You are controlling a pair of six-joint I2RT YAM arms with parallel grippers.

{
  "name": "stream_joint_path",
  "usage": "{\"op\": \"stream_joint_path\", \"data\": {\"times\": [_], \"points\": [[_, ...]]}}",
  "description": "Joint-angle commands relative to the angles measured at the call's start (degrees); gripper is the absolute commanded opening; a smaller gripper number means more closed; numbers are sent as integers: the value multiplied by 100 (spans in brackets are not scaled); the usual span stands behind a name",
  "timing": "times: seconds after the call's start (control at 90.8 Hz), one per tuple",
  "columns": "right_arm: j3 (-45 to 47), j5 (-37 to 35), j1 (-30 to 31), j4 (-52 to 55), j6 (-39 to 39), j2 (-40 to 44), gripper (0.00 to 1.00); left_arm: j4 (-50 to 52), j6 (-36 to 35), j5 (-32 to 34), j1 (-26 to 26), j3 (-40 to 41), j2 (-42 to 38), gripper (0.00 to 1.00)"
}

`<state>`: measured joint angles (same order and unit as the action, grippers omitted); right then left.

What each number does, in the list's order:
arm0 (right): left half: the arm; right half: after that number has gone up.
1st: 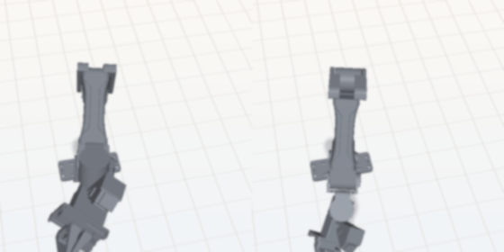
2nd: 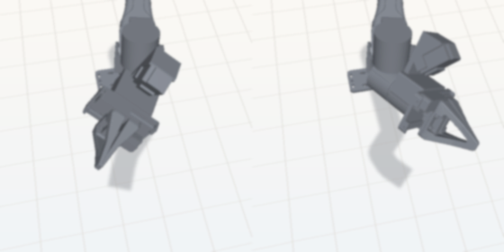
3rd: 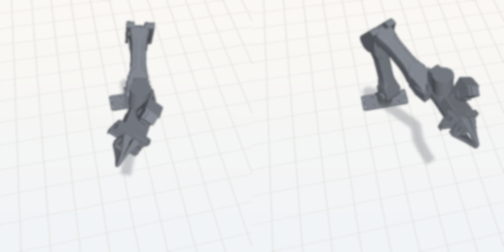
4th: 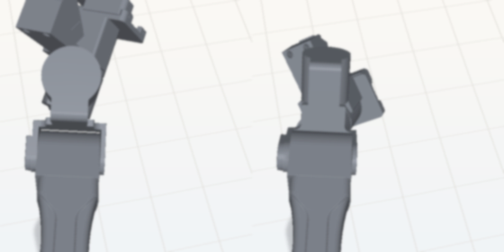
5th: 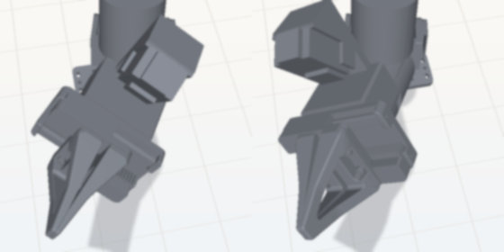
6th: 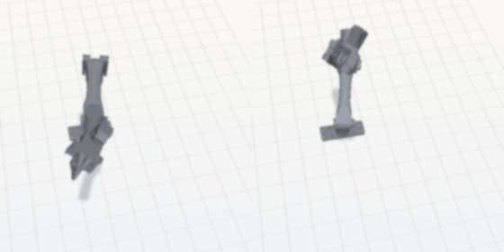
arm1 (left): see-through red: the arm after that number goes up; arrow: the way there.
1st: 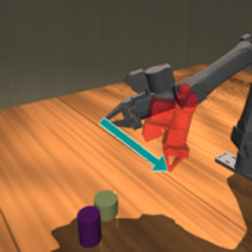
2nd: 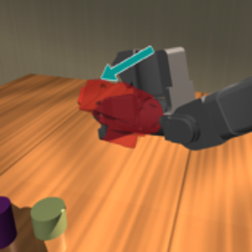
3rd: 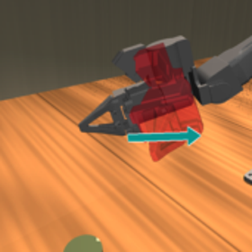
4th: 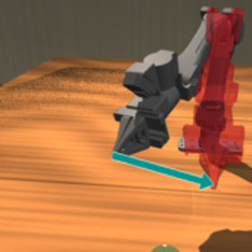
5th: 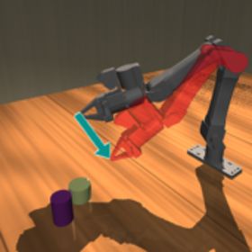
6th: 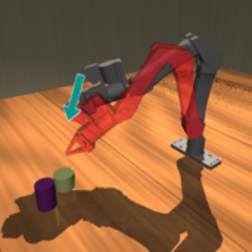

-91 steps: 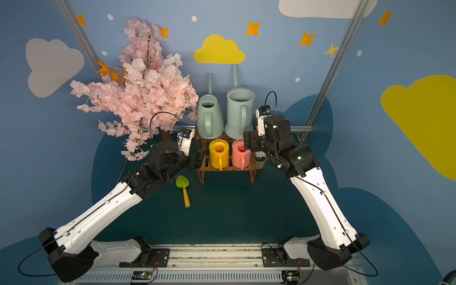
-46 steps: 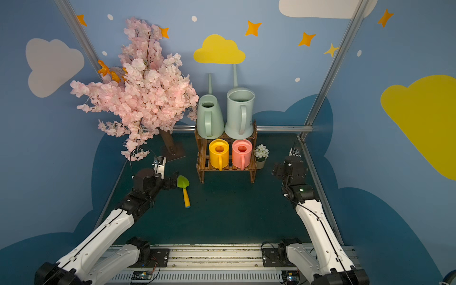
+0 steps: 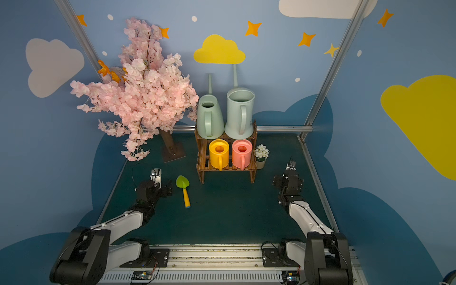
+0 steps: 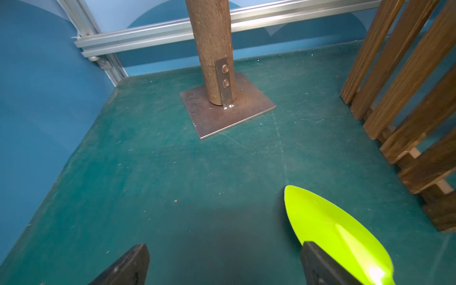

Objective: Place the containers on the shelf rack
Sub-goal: Reset both arms

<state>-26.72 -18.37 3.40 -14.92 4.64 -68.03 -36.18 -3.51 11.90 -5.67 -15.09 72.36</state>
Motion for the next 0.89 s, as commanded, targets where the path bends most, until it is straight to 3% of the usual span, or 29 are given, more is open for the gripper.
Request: {"op": "stream_joint_path", "data": {"times": [0.0,0.088,0.143,0.253,0.341,0.518,0.881], "points": [[304,59,-18,-1300,-224,-185,98,-1423,-87,-603,75,-100,505,100],[440,-1,-25,-1826,-260,-503,98,-1994,-50,-723,92,-209,1322,100],[462,47,-24,-2011,-300,-742,98,-2898,-144,-795,98,-142,1907,100],[504,126,50,-2686,-419,-1355,98,-1651,-2,-618,106,-481,1546,100],[366,-13,92,-3042,-253,-1827,98,-2052,-90,-543,56,-482,1785,100],[149,125,93,-2299,-464,-1639,98,-1964,-106,-524,54,-512,1780,100],[141,125,94,-2277,-464,-1643,98,-1893,-125,-561,40,-551,1801,100]]}}
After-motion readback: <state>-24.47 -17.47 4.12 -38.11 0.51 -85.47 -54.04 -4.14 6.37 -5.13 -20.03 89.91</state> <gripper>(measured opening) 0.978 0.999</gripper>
